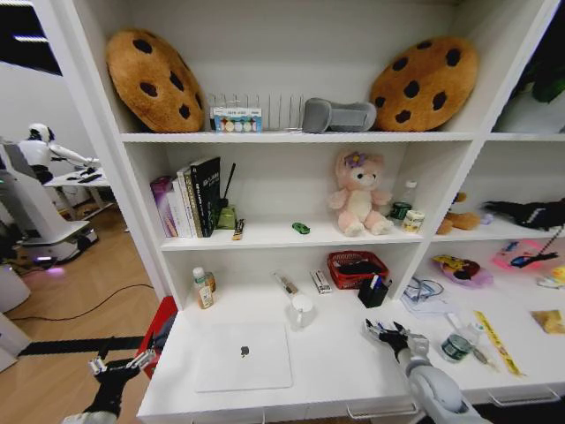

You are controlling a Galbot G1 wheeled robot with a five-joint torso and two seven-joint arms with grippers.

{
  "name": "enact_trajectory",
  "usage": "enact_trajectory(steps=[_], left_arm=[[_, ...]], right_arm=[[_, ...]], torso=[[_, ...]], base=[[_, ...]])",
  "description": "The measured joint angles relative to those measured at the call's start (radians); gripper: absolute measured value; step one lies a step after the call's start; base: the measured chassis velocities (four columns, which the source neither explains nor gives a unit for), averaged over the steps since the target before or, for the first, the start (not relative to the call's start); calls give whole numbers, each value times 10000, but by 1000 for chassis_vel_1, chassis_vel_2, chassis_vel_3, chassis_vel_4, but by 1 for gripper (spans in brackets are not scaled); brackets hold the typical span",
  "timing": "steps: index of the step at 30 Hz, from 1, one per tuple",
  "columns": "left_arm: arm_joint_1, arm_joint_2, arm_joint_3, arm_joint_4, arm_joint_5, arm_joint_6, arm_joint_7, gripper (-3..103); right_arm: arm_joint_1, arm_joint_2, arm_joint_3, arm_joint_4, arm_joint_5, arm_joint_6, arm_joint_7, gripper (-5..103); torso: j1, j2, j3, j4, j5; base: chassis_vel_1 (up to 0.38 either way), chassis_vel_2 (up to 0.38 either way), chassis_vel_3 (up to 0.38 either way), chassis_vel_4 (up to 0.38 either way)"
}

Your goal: Organize the objects on the table.

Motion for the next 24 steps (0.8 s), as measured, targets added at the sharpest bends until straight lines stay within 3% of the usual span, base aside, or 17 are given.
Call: enact_trajectory(steps=[9, 12, 19, 20, 24], left_arm=[[0, 0, 0, 0, 0, 0, 0, 100], [0, 0, 0, 0, 0, 0, 0, 100], [-1, 0, 0, 0, 1, 0, 0, 100], [0, 0, 0, 0, 0, 0, 0, 100], [0, 0, 0, 0, 0, 0, 0, 100]], right_arm=[[39, -23, -154, -253, -191, -12, -18, 80], [109, -20, -232, -344, -341, 30, -29, 65], [126, 9, -268, -267, -436, 27, 8, 42], [110, 33, -260, -215, -472, 20, 52, 32], [40, 72, -213, -143, -505, 12, 95, 21]], torso=[[0, 0, 0, -1, 0], [0, 1, -1, 1, -2], [0, 0, 0, 1, 2], [0, 0, 0, 0, 3], [0, 0, 0, 0, 3]], base=[[0, 0, 0, 0], [0, 0, 0, 0], [0, 0, 0, 0], [0, 0, 0, 0], [0, 0, 0, 0]])
